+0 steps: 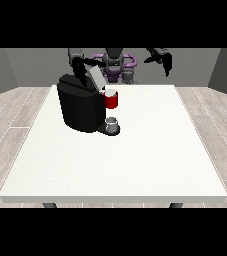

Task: Insert the coffee pod into the coffee machine and close the lid

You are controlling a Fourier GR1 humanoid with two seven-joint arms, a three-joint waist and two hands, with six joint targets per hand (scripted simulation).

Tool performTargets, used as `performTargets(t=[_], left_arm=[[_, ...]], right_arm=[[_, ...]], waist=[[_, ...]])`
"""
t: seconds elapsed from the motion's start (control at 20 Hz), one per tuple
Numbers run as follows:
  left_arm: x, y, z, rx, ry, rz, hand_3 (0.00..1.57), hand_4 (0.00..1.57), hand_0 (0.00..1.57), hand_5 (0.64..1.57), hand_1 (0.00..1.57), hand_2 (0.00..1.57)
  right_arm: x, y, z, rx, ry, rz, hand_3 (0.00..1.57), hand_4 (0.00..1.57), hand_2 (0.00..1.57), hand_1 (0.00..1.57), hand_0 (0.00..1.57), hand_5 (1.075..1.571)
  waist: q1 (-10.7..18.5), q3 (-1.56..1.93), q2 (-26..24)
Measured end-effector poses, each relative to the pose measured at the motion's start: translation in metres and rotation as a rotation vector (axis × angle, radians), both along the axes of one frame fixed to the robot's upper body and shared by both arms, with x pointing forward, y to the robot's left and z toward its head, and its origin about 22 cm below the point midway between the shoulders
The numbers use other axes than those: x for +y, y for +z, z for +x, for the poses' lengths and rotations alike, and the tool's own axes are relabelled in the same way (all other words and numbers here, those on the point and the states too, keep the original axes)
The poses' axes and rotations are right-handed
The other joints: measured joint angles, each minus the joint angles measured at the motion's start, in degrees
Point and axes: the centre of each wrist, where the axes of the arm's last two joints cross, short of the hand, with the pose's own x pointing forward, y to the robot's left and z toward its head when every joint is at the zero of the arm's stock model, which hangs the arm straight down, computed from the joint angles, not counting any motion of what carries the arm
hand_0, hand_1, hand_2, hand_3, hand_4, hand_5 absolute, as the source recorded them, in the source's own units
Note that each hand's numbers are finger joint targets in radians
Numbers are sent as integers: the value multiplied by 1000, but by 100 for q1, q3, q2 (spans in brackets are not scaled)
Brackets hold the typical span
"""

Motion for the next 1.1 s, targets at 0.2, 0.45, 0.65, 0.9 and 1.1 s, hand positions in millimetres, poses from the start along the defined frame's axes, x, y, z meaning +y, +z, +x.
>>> performTargets(t=[0.2,0.45,0.65,0.9,1.1], left_arm=[[11,-1,-5,-11,22,11,0,312,0,1571,0,0],[11,5,-6,-27,30,31,0,348,0,1571,0,0],[13,7,-5,-20,28,40,0,358,0,1571,0,0],[9,13,-1,-28,7,46,0,385,0,1571,0,0],[8,13,2,-34,8,53,0,356,0,1571,0,0]], right_arm=[[10,8,6,-12,31,-14,0,204,0,0,0,1571],[16,27,16,-49,33,-50,0,161,0,0,0,1571],[22,43,23,-46,35,-92,0,103,0,0,0,1571],[28,64,31,-56,20,-120,0,0,0,0,0,1571],[34,71,33,-53,12,-149,0,0,0,0,0,1571]], waist=[[-90,1,100],[-29,12,281],[9,38,366],[106,66,501],[123,89,540]])
